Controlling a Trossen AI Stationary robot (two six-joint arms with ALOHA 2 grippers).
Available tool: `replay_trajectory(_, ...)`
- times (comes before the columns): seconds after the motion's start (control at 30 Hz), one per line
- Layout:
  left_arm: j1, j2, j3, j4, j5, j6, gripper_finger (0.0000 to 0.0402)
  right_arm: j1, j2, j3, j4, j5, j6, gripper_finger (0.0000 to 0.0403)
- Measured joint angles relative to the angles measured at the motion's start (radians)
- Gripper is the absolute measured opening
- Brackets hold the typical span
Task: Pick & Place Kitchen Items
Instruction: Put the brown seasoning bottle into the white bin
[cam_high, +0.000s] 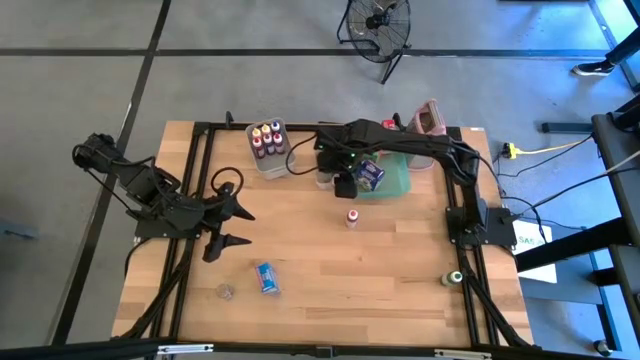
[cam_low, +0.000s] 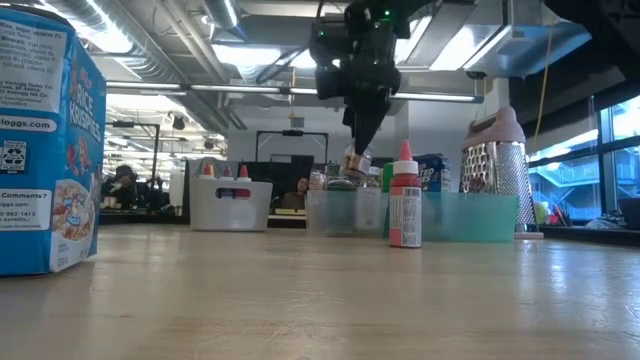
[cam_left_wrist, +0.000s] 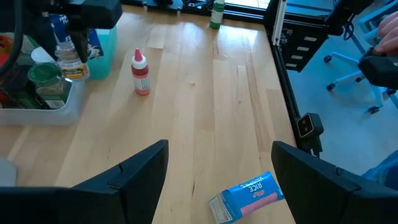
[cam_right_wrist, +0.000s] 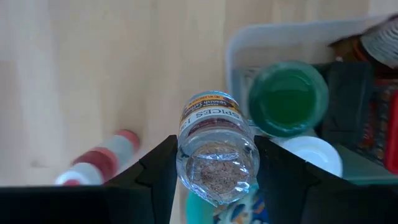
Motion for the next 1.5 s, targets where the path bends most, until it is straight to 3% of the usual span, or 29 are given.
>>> replay_trajectory(1.1, 0.0, 0.001, -0.009, 0.001, 0.005, -0.051, 0.0281, -0.035, 0.068, 0.0, 0.011, 0.141, 0.053, 0.018)
replay_trajectory(1.5, 0.0, 0.001, -0.009, 0.001, 0.005, -0.061, 0.0281, -0.04, 0.068, 0.0, 0.012, 0.141, 0.077, 0.021)
